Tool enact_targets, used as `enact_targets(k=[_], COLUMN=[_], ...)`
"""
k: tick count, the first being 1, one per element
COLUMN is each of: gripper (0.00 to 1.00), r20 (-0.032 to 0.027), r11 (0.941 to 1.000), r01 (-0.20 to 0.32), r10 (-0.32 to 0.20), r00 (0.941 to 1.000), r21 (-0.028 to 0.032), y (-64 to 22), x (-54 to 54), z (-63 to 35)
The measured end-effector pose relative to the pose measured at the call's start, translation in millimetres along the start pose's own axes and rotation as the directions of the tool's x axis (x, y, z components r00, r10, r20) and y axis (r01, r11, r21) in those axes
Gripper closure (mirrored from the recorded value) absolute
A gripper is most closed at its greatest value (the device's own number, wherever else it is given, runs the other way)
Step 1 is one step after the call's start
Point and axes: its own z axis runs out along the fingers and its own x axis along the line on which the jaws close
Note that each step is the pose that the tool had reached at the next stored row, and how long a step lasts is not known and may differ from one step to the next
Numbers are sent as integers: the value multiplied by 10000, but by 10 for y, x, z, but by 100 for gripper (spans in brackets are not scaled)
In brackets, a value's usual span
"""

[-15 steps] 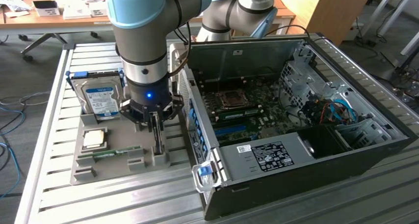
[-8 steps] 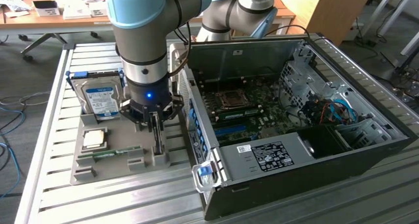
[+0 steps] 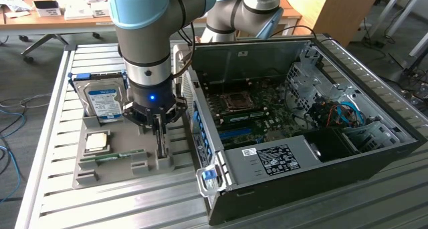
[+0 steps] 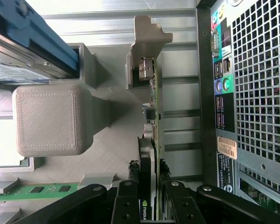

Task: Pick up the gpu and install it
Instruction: 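Pick up the gpu and move the gpu toward the slot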

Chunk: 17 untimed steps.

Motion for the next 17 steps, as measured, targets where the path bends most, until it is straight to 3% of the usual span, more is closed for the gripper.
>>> enact_targets(k=[17], gripper=[73], r20=[1], r11=[10000], r01=[0], r10=[0], r00=[10000], r21=[0], y=[1], x=[-1], z=[-23])
